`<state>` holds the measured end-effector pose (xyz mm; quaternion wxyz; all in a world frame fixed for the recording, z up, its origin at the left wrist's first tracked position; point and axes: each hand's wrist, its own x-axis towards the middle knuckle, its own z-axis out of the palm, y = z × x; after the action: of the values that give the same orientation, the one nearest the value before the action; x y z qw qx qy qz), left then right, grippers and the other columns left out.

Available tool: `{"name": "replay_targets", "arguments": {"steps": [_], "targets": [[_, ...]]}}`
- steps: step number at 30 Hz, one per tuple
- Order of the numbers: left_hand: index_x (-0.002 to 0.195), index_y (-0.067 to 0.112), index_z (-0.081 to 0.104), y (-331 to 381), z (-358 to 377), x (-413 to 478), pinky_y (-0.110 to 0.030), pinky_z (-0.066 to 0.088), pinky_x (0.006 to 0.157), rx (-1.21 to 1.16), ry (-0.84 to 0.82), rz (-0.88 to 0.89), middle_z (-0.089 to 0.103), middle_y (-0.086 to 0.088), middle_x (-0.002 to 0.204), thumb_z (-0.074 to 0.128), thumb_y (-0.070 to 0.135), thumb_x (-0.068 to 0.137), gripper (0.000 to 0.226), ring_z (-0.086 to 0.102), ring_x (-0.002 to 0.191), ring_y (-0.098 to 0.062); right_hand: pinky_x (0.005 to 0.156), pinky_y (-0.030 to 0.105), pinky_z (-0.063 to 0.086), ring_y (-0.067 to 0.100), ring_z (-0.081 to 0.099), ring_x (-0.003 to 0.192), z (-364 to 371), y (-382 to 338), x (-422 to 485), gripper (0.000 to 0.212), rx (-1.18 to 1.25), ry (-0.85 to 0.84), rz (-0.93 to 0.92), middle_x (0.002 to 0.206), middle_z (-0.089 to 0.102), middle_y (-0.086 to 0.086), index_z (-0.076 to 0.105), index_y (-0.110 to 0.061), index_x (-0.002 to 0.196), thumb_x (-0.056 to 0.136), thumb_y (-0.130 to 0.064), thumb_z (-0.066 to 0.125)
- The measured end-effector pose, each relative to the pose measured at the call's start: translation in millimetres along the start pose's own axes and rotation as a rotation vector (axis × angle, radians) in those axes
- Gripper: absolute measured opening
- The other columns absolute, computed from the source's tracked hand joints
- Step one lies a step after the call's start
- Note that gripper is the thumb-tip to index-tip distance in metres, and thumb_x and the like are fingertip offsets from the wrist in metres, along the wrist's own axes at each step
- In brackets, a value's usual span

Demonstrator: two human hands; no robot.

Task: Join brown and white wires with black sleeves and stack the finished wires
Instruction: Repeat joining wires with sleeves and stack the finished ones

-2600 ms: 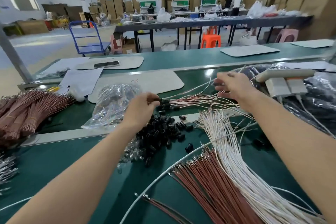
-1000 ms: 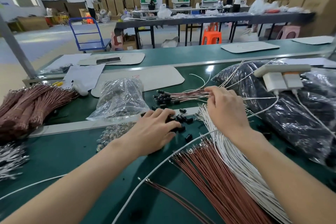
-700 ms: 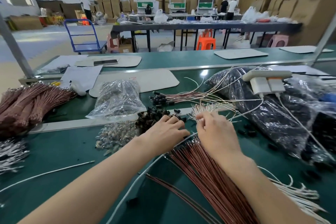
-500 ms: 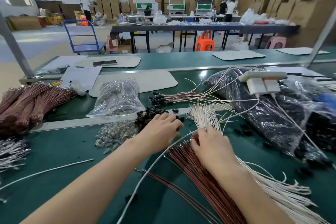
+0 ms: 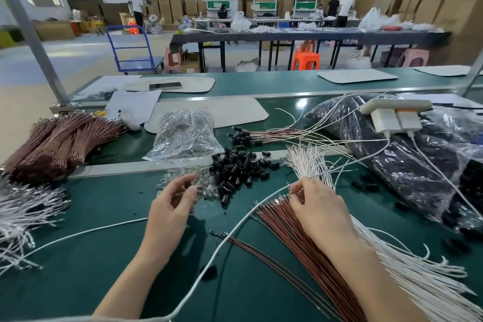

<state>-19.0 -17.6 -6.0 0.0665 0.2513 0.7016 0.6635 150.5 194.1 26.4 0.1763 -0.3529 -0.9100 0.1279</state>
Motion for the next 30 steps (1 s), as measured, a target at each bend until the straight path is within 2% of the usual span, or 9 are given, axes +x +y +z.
{"name": "replay_targets", "arguments": {"steps": [2,5,9,14,16,20,24,27,30], "targets": [[0.113,0.038,0.068,-0.9,0.7,-0.7,-0.026,0.056,0.074,0.041,-0.010,0.005,0.072,0.005,0.094,0.062,0.019,0.100,0.024,0.065,0.082,-0.011,0.071,0.021,0.048,0.000,0.058,0.078,-4.1,-4.6,-1.3,0.008,0.083,0.033,0.013,0.093,0.064,-0.016,0.059,-0.032,0.105,0.099,-0.034,0.055],[0.115,0.038,0.065,-1.5,3.6,-1.7,-0.012,0.049,0.074,0.162,-0.042,0.027,0.068,0.026,0.100,0.061,0.021,0.100,0.022,0.064,0.093,0.000,0.056,0.008,0.034,-0.010,0.055,0.071,-14.1,-19.2,-2.1,0.007,0.220,0.081,-0.017,0.087,0.064,-0.018,0.060,-0.033,0.105,0.098,-0.031,0.059],[0.117,0.036,0.063,-3.3,3.4,-2.0,-0.007,0.047,0.077,0.215,-0.069,0.034,0.067,0.028,0.102,0.062,0.018,0.100,0.025,0.064,0.096,0.002,0.067,0.018,0.056,-0.005,0.063,0.074,-35.0,-50.8,-0.2,0.009,0.431,0.168,-0.154,0.089,0.064,-0.018,0.063,-0.030,0.108,0.099,-0.029,0.059],[0.115,0.032,0.066,0.1,7.3,-8.6,-0.011,0.048,0.079,0.285,-0.116,0.079,0.070,0.015,0.099,0.063,0.024,0.099,0.018,0.065,0.093,-0.003,0.072,0.010,0.051,-0.008,0.063,0.087,-73.2,-91.7,5.6,0.021,0.811,0.239,-0.322,0.091,0.068,-0.020,0.064,-0.034,0.120,0.099,-0.030,0.060],[0.112,0.029,0.072,7.4,6.7,-7.8,-0.015,0.051,0.081,0.115,-0.169,0.022,0.074,0.010,0.096,0.065,0.031,0.095,0.018,0.068,0.091,-0.006,0.070,0.011,0.052,-0.004,0.066,0.083,-82.5,-104.2,13.0,0.020,1.002,0.210,-0.334,0.096,0.070,-0.018,0.067,-0.036,0.115,0.098,-0.027,0.063],[0.100,0.019,0.081,25.8,-2.4,-1.7,-0.036,0.053,0.099,-0.602,-0.234,-0.149,0.075,-0.007,0.110,0.064,0.028,0.086,0.024,0.068,0.108,-0.022,0.069,0.022,0.057,0.008,0.069,0.079,-74.6,-118.3,29.7,0.019,1.357,0.002,-0.166,0.098,0.074,-0.003,0.070,-0.027,0.111,0.095,-0.017,0.065],[0.106,0.021,0.078,31.2,-3.8,-5.3,-0.036,0.043,0.110,-0.463,-0.381,-0.043,0.068,-0.006,0.133,0.066,0.032,0.090,0.023,0.059,0.130,-0.023,0.067,0.023,0.058,0.010,0.071,0.079,-47.6,-122.1,31.4,0.016,1.415,-0.076,-0.101,0.095,0.075,0.001,0.069,-0.026,0.107,0.094,-0.016,0.066],[0.107,0.028,0.077,32.0,3.3,-9.5,-0.021,0.052,0.092,-0.196,-0.367,0.045,0.077,-0.002,0.110,0.069,0.037,0.090,0.020,0.072,0.104,-0.017,0.070,0.026,0.059,0.014,0.072,0.083,-30.4,-124.5,28.5,0.016,1.473,-0.149,-0.098,0.100,0.075,0.008,0.069,-0.023,0.110,0.095,-0.017,0.067],[0.105,0.039,0.074,28.9,3.4,-9.2,-0.017,0.050,0.069,0.021,-0.187,0.131,0.075,-0.001,0.080,0.066,0.042,0.091,0.016,0.070,0.070,-0.013,0.081,0.029,0.060,0.017,0.073,0.094,-19.1,-118.2,27.5,0.023,1.537,-0.186,-0.051,0.106,0.075,0.006,0.064,-0.026,0.118,0.095,-0.023,0.066]]}}
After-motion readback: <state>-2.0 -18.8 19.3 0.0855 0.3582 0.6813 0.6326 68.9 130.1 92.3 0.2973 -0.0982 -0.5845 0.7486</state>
